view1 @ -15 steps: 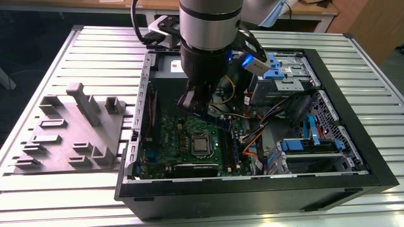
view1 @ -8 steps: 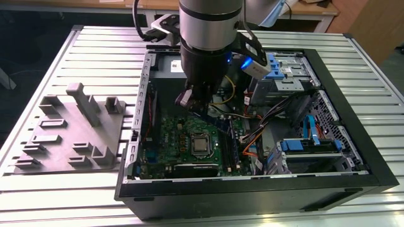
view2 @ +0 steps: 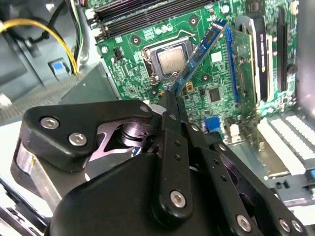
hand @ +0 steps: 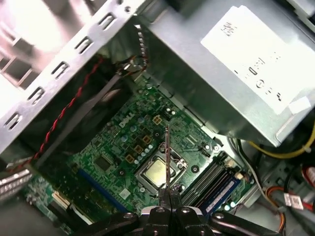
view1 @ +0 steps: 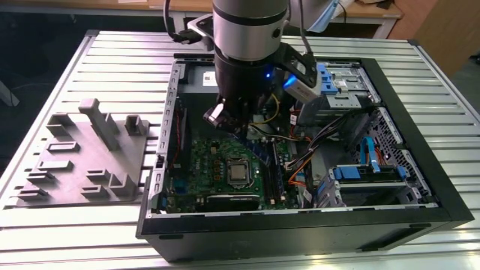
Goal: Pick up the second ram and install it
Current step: 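Insert the second ram into the second slot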
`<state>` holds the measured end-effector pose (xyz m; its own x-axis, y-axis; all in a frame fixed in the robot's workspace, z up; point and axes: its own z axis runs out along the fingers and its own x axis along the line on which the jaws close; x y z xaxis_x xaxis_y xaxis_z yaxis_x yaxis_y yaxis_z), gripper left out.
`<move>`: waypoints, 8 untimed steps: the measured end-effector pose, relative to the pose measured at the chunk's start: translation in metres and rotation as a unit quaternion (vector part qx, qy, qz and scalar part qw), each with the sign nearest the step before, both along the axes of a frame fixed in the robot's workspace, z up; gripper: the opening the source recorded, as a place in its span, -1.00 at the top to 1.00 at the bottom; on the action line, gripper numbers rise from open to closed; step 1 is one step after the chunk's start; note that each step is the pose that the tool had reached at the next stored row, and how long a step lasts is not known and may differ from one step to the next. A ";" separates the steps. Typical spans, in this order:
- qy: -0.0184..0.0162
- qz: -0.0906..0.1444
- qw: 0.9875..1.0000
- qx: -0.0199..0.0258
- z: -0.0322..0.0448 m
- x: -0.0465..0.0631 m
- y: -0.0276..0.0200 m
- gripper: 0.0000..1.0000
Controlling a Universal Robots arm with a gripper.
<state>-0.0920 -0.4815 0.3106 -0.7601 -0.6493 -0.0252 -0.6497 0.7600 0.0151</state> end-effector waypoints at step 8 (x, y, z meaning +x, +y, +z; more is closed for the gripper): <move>0.000 -0.073 0.997 0.000 -0.0008 0.000 0.0000 0.77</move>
<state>-0.0920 -0.4815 0.3098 -0.8463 -0.5321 -0.0252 -0.5325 0.8463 0.0151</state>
